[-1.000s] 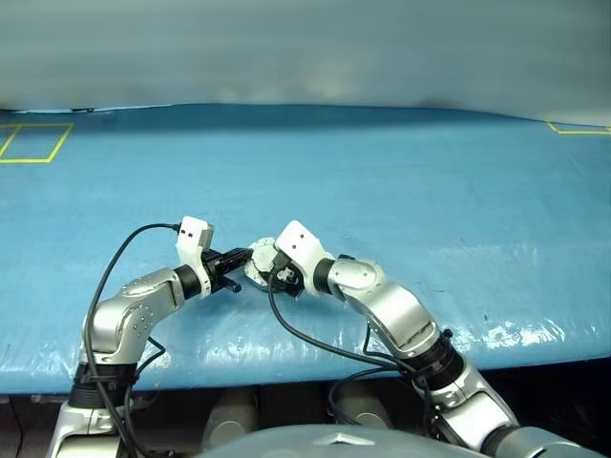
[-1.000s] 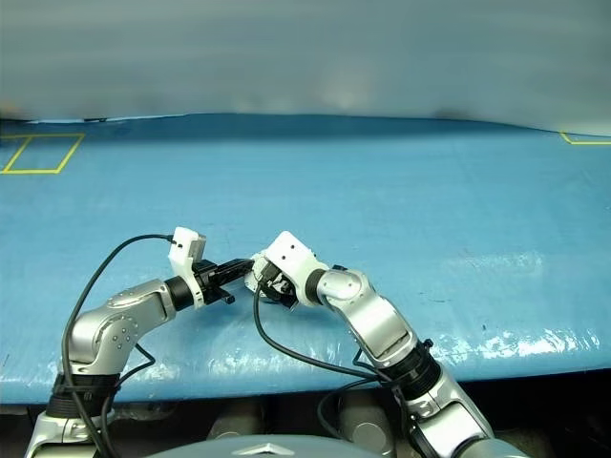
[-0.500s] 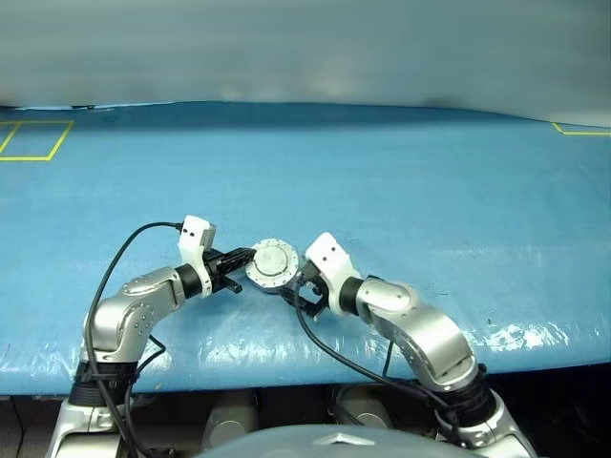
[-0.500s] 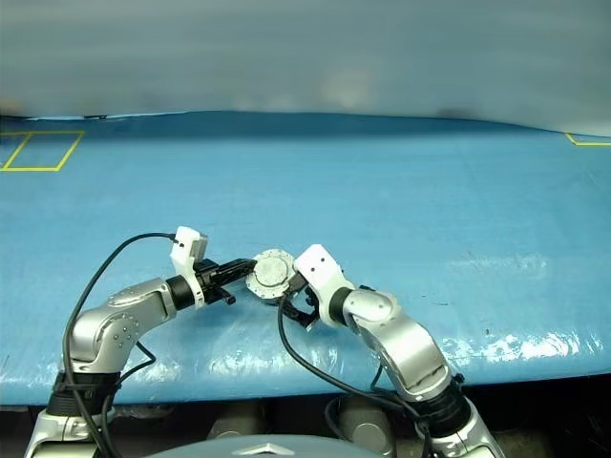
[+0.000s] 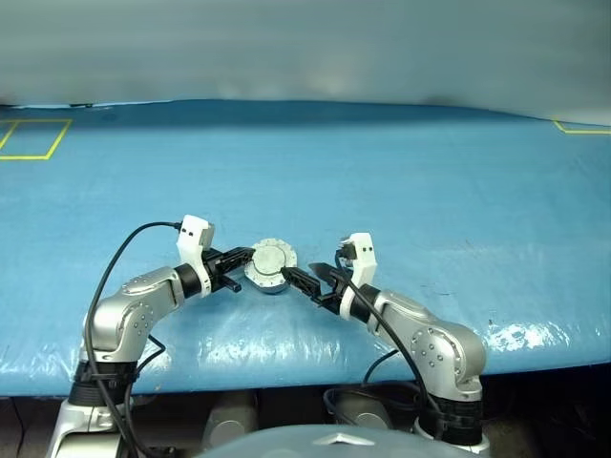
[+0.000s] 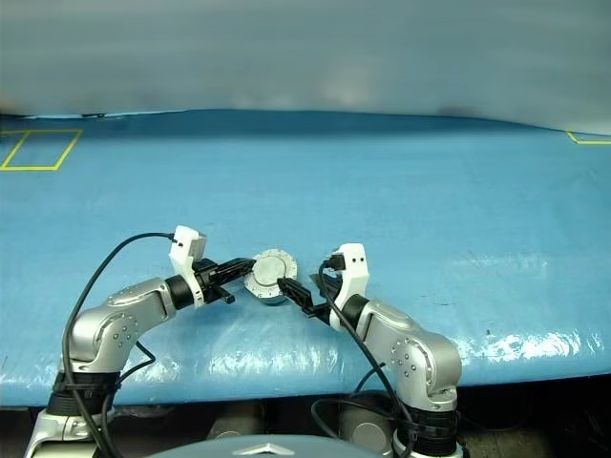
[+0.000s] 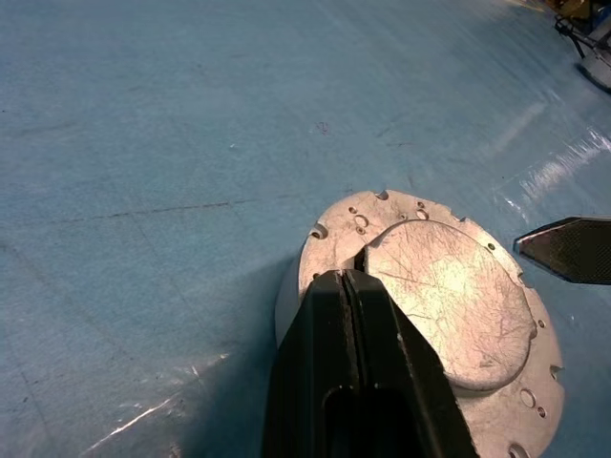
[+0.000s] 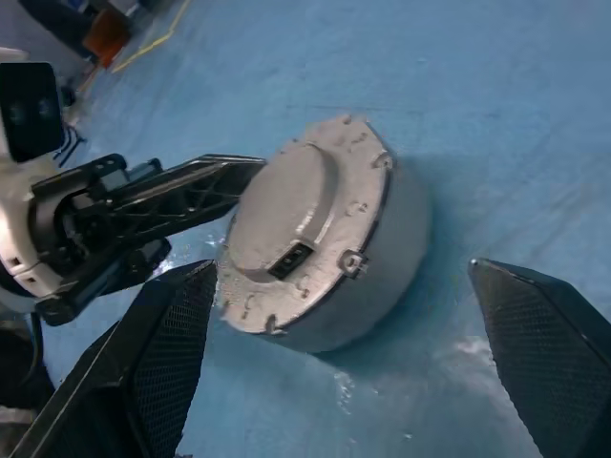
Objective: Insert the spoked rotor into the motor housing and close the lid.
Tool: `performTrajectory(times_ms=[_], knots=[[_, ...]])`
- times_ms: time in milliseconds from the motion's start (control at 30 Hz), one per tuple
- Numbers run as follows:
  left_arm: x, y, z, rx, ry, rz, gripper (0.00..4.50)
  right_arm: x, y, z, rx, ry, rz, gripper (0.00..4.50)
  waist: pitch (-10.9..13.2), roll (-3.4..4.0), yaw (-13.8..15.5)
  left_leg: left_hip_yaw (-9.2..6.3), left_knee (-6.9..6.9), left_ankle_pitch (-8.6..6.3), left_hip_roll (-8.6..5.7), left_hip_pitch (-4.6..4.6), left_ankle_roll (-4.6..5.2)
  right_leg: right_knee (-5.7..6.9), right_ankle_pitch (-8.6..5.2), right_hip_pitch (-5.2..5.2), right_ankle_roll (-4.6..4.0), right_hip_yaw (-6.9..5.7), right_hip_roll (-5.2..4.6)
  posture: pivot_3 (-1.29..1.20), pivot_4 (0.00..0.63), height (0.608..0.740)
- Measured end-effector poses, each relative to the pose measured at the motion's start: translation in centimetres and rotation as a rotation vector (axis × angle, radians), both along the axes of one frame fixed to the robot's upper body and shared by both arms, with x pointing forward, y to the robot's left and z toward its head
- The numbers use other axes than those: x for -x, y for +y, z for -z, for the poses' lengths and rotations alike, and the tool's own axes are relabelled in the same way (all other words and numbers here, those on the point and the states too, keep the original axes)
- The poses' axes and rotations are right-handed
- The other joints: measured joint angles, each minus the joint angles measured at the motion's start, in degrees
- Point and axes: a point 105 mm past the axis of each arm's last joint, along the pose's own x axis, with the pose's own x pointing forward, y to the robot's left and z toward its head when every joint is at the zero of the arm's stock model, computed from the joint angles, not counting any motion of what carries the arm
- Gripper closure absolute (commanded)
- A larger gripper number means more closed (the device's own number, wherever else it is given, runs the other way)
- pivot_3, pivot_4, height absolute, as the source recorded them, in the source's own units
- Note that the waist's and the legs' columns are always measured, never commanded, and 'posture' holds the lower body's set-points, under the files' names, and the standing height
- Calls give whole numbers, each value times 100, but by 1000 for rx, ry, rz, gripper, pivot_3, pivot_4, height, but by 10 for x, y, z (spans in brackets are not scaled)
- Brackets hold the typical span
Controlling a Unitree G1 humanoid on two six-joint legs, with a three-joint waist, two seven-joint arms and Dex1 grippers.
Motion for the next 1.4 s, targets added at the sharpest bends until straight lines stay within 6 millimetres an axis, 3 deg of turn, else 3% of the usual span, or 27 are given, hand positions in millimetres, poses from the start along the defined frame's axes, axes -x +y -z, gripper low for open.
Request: performTrajectory(times_ms=[100, 400, 800, 1067, 1167, 1400], knots=[[0, 1, -1, -1, -3, -1, 4500, -3, -5, 9, 2, 50, 40, 46, 0, 2, -5, 0, -3, 1, 2, -21, 0, 11, 7, -30, 11, 0, 4, 0, 150, 740], [0, 1, -1, -2, -5, -3, 4500, -11, -6, 8, -138, 119, 87, 46, -2, 3, -17, 2, -2, 0, 4, -22, 1, 10, 12, -30, 18, 2, 7, 0, 150, 740], [0, 2, 0, -19, -17, -9, 4500, -5, 25, -2, -342, 216, -6, 46, -2, 4, -23, 1, -1, 0, 5, -26, 2, 11, 13, -31, 20, 2, 8, 0, 150, 740], [0, 3, 0, -27, -19, -12, 4500, -9, 28, -2, -490, 302, 22, 46, -2, 4, -29, 1, -1, 0, 5, -28, 3, 11, 14, -33, 21, 2, 9, 0, 150, 740], [0, 3, 1, -26, -19, -13, 4500, -9, 28, 1, -511, 338, 36, 703, -2, 4, -29, 1, -1, 0, 5, -29, 3, 11, 14, -33, 21, 2, 9, 0, 150, 740], [0, 5, 2, -39, -17, -28, 4500, -2, 32, 10, -520, 406, 39, 2990, -3, 5, -41, 1, 0, 0, 7, -29, 3, 12, 14, -34, 21, 2, 11, 0, 150, 740]])
